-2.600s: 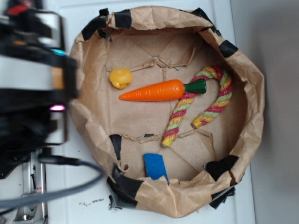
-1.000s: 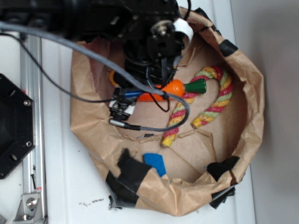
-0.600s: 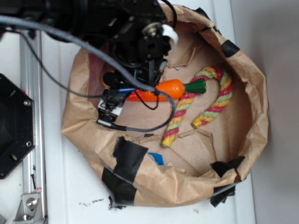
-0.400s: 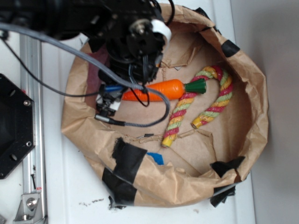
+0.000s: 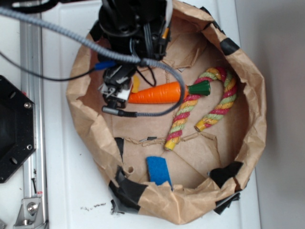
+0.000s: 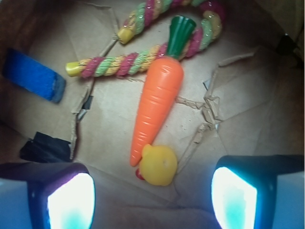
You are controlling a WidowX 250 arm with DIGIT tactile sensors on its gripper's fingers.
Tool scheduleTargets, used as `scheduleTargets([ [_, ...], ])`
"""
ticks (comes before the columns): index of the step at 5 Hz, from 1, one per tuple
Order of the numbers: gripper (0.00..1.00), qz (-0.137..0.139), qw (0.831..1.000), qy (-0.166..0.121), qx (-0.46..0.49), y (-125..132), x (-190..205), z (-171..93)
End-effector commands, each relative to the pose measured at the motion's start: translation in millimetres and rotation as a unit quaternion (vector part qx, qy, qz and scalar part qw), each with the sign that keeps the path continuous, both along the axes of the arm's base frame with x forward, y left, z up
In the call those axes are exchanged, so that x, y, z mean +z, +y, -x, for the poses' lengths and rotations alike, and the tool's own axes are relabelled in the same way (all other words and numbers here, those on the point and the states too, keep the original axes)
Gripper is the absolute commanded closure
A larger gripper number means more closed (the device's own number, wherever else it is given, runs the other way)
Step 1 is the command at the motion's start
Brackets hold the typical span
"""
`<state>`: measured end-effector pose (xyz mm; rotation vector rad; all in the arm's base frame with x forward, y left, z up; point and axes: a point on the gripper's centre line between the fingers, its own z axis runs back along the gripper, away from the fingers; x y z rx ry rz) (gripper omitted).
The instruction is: Grab the yellow duck.
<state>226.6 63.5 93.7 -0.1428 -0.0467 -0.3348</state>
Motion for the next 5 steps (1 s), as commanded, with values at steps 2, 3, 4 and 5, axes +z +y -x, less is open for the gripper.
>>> scheduleTargets([
  [2,0.00,-0.035,0.999,0.026,-0.009,1.8,-34.9,3.4],
  [3,0.00,-0.044,0.998,0.048,-0.010,1.4,-57.1,7.6],
  [4,0.00,-0.029,0.998,0.051,-0.023,-7.3,-83.7,5.8],
  [5,0.00,0.034,0.997,0.072,-0.005,-28.2,-95.0,1.7],
])
